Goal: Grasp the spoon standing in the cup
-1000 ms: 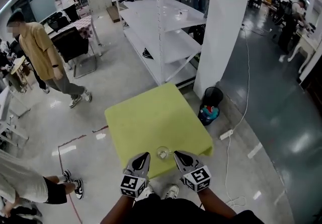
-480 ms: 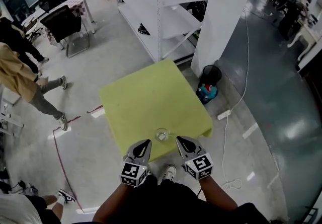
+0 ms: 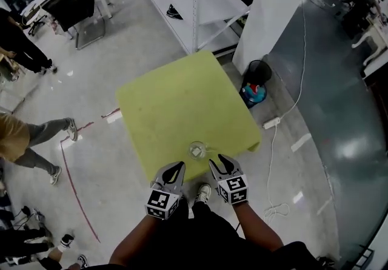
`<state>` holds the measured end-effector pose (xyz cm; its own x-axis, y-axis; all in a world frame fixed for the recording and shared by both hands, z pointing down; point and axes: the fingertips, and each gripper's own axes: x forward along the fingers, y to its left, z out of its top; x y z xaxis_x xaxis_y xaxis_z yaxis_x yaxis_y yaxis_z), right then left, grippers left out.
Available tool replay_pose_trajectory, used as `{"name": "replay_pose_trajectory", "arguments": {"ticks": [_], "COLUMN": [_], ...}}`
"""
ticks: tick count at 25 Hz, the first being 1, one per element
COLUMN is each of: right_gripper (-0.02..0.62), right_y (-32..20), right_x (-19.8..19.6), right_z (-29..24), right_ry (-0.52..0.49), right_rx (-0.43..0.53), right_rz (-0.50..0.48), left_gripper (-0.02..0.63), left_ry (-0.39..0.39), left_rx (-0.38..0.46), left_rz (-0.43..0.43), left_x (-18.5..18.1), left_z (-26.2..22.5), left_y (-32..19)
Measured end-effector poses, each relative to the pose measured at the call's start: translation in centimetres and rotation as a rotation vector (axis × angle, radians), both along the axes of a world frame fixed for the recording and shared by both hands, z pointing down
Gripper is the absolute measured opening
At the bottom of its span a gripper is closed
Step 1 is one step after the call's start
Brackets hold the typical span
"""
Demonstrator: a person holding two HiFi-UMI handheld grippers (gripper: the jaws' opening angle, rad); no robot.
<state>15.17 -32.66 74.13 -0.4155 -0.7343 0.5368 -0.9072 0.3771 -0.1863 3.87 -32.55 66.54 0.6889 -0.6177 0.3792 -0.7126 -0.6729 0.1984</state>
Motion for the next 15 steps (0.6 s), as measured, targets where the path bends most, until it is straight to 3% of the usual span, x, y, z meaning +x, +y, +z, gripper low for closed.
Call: {"name": "replay_pose_trajectory", "arguments": {"ticks": [15], "right_gripper": [0.129], "right_y": [-2.8], "right_x": [-0.7], "right_z": [4.9], "right_ry": [-0.009], "right_rx": [-0.062], "right_rz": [0.052], "left_gripper": [0.005], "left_ry": [-0.030], "left_rx": [-0.019], "left_rz": [-0.061], "left_x": [-3.5], "left_z": [1.5], "left_y": [-1.1]}}
